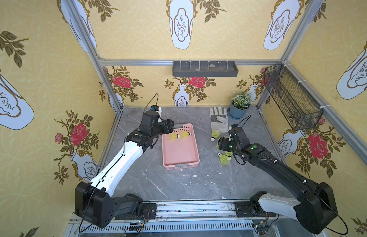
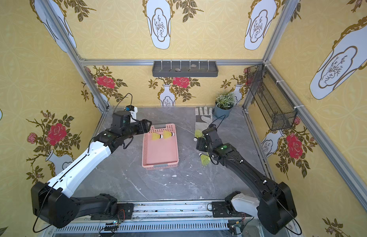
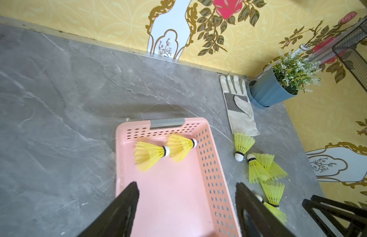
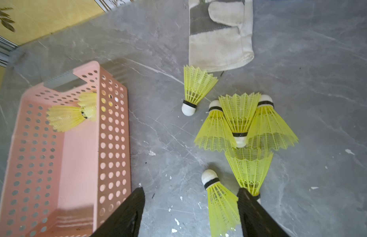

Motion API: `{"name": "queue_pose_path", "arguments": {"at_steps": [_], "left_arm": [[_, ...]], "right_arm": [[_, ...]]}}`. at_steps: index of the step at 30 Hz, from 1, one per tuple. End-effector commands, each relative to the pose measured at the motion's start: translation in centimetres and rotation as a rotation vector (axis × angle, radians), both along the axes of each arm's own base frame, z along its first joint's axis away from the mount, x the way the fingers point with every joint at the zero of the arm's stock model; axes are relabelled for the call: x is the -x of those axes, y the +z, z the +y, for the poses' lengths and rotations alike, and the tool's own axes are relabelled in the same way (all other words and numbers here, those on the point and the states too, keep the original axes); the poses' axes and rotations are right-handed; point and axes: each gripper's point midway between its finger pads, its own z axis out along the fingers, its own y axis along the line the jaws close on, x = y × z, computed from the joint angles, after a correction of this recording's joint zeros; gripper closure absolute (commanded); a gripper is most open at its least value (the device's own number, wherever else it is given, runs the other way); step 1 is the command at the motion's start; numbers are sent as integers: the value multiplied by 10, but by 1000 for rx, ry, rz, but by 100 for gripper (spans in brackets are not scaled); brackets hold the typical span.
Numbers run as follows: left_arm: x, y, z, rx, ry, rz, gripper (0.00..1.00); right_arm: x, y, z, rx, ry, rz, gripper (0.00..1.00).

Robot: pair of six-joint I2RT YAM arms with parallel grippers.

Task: Put the shuttlecocks into the storage box
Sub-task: Move the shuttlecock to the center of the board.

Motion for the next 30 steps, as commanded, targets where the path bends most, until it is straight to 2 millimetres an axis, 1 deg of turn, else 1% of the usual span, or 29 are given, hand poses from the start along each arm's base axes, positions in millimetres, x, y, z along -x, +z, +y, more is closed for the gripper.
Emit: {"name": "queue_pose_path", "arguments": {"at_steps": [1, 5, 7, 10, 14, 22, 27, 30], "left_arm": [[30, -9, 2, -22, -107, 65, 24], [52, -7, 13, -21, -156, 57, 22], [60, -9, 17, -35, -173, 60, 22], [68, -13, 17, -53, -209, 40, 22], [69, -18, 19, -51, -201, -3, 22], [74, -14, 25, -81, -198, -35, 22], [75, -13, 29, -97, -186, -41, 22], [75, -12, 30, -101, -183, -41, 22]], "right_arm": [[10, -17, -8, 14, -45, 73, 26], [17, -35, -8, 25, -50, 139, 24], [20, -44, -9, 35, -50, 171, 24], [23, -58, -12, 67, -52, 214, 23], [22, -68, -9, 90, -33, 240, 22], [24, -82, -10, 138, -13, 285, 20], [26, -88, -1, 122, 41, 310, 19], [30, -90, 12, 107, 95, 330, 19]]}}
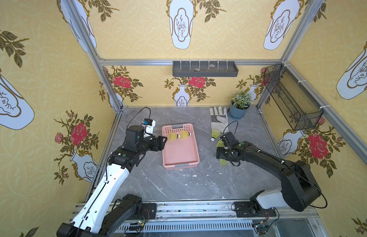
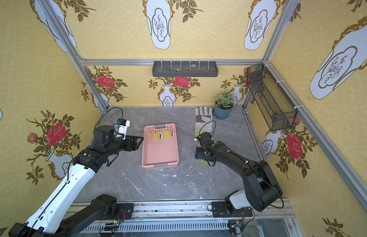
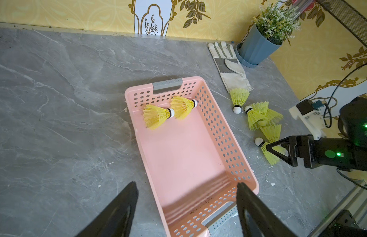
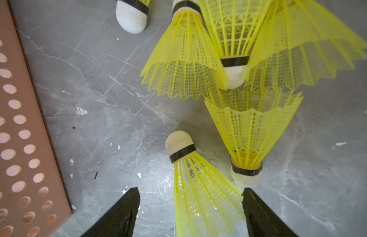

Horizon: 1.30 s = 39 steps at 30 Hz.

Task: Put the shuttlecocks into the storage box
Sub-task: Move the shuttlecock to the center of the board.

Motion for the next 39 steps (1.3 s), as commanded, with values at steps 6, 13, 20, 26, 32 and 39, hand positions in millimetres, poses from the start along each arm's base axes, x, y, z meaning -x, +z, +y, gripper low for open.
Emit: {"name": "queue_pose_path", "arguments": {"at_steps": [6, 13, 20, 26, 32, 39], "left_arm": [[-1, 6, 5, -17, 15, -33, 22], [1, 5, 5, -16, 16, -35, 22], [1, 7, 6, -16, 22, -45, 22], [1, 6, 7, -18, 27, -43, 22], [1, 7, 8, -16, 28, -45, 22], [1, 7, 8, -17, 29, -45, 22]], "right_arm": [[3, 4, 47, -131, 137, 24, 19], [-12, 4, 73, -211, 148, 2, 19], [-41, 13, 93, -271, 135, -77, 19], [-62, 13, 105, -360, 119, -109, 22], [-74, 12, 114, -396, 120, -124, 24], [-87, 33, 115, -412, 140, -208, 25]]}}
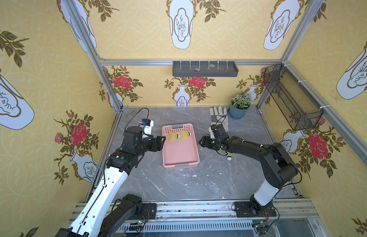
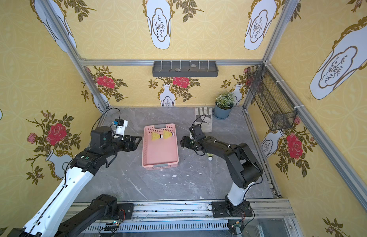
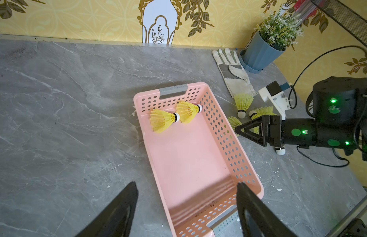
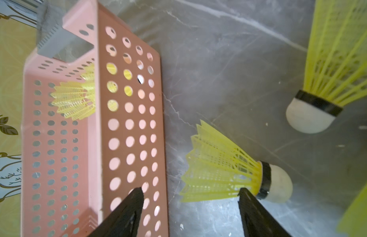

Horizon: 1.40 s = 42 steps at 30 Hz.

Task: Put the shuttlecocks into the storage box
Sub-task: Move the shuttlecock to the center of the board, then pick up the shuttlecock at the center of the board.

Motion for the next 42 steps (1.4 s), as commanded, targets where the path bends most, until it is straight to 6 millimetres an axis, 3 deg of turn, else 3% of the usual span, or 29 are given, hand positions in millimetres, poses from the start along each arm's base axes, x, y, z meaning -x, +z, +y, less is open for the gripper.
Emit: {"name": "queue_pose_path", "arguments": {"at_steps": [1, 9, 15, 20, 26, 35, 42], "left_arm": [[-1, -1, 0, -2, -2, -7, 22], [-1, -1, 0, -4, 0, -7, 22], [-2, -1, 0, -3, -1, -8, 22], [-2, -2, -1, -2, -4, -4, 22], [-2, -1, -1, 1, -4, -5, 22], [-2, -1, -1, -3, -4, -7, 22], [-2, -1, 0, -5, -3, -6, 22]], "right_arm": [[-13, 24, 4, -19, 25, -104, 24], [-1, 36, -32, 131, 104, -156, 30], [12, 23, -60, 248, 182, -108, 39], [9, 7, -62, 329, 242, -56, 46], [-10, -8, -61, 419, 248, -36, 52], [-31, -31, -57, 518, 275, -31, 54], [-40, -37, -55, 551, 284, -46, 54]]}}
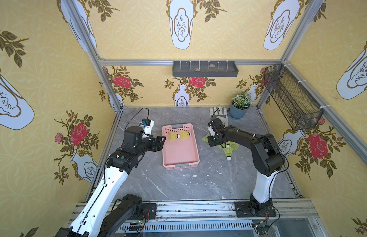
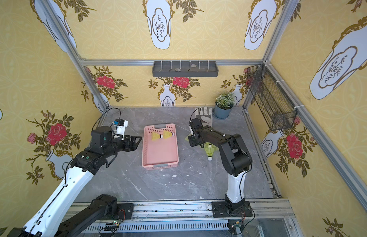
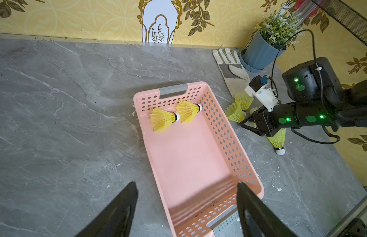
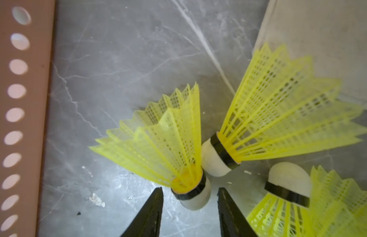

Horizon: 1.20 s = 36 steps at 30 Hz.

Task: Put the shuttlecocks into the storage box
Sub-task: Pick up the shuttlecock at the center of the board, then place the shuttlecock in the storage box.

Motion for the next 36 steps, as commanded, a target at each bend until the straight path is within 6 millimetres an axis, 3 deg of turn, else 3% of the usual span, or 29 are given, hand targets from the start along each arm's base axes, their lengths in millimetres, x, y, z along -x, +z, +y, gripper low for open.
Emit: {"name": "queue_pose_path", "arguments": {"at_steps": [1, 5, 10, 16, 21, 25, 36], "left_arm": [[-2, 0, 0, -4, -2, -9, 22], [-2, 0, 1, -5, 1, -11, 22], [-1, -1, 1, -7, 0, -9, 22], [0, -1, -1, -3, -9, -9, 22], [2, 2, -16, 38, -90, -10, 22], [2, 5, -39, 119, -199, 15, 23], [1, 13, -92, 154, -454, 44, 28]], "right_arm": [[-6, -1, 0, 32, 16, -25, 54], [-4, -8, 5, 29, 42, -13, 55], [-1, -13, 10, 30, 67, -14, 66], [1, -5, 11, 48, 74, -69, 79], [12, 21, 22, 18, 114, -149, 82], [32, 47, 43, -52, 226, -191, 86], [80, 129, 94, -293, 453, -232, 83]]}}
